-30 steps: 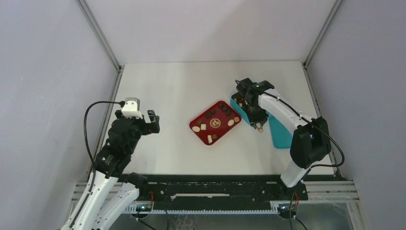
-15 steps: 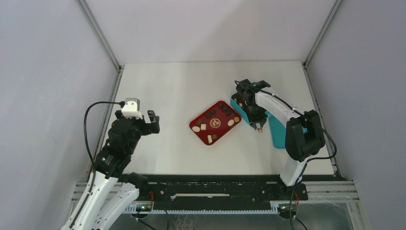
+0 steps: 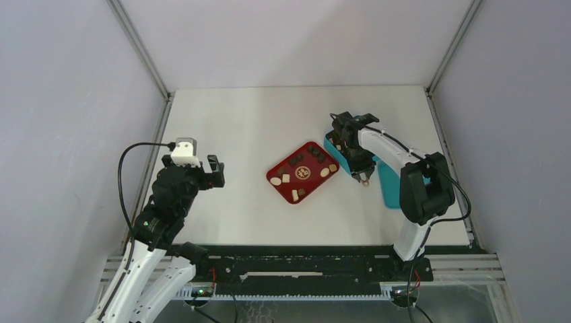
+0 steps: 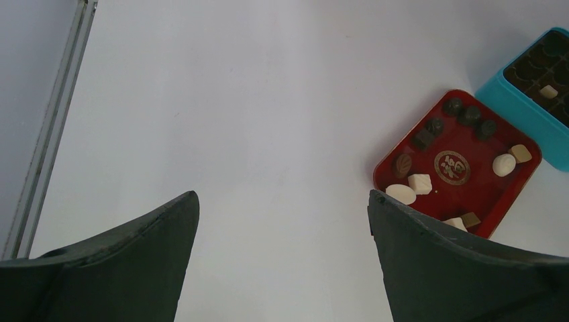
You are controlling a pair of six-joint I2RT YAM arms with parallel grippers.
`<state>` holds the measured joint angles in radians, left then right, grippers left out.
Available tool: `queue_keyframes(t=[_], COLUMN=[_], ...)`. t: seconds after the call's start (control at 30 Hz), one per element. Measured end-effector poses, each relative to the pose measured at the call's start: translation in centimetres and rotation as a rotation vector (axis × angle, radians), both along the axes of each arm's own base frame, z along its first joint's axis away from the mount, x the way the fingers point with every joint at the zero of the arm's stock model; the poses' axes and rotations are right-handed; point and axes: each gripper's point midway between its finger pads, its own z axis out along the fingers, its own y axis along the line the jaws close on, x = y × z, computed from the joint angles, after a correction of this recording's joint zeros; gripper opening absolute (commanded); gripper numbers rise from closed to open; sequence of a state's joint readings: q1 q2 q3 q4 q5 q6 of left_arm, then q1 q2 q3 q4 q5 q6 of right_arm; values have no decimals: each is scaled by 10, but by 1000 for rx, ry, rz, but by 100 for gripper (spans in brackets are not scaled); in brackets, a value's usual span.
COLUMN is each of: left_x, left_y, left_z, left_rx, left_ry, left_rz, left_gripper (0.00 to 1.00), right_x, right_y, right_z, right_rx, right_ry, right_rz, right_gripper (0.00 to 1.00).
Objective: Pack the chocolate
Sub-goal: Place the fake chocolate in the packing box.
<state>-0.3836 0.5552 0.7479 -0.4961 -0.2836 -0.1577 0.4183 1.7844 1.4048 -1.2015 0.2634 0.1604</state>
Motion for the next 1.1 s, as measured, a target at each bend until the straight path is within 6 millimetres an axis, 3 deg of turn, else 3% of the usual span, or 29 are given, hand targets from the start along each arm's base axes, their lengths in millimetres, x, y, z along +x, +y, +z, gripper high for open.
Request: queue_keyframes(t=[0.3, 0.57, 0.77, 0.9, 1.1], left_x=[0, 0, 0, 0, 0], left_y=[0, 0, 0, 0, 3], left_z=[0, 0, 0, 0, 0], left_rx=[0, 0, 0, 0, -1], left_ry=[0, 0, 0, 0, -2], left_rz=[0, 0, 0, 0, 13], left_gripper=[100, 100, 100, 100, 100], right_x=[0, 1, 1, 2, -2], right_y=[-1, -4, -1, 15, 68], right_z=[-1, 0, 12, 24, 26], right_rx=[-8, -22, -19, -6, 59], right_ry=[-1, -11, -66, -133, -215], right_rz=[-4, -7, 15, 73, 235], right_gripper=[44, 43, 43, 43, 43])
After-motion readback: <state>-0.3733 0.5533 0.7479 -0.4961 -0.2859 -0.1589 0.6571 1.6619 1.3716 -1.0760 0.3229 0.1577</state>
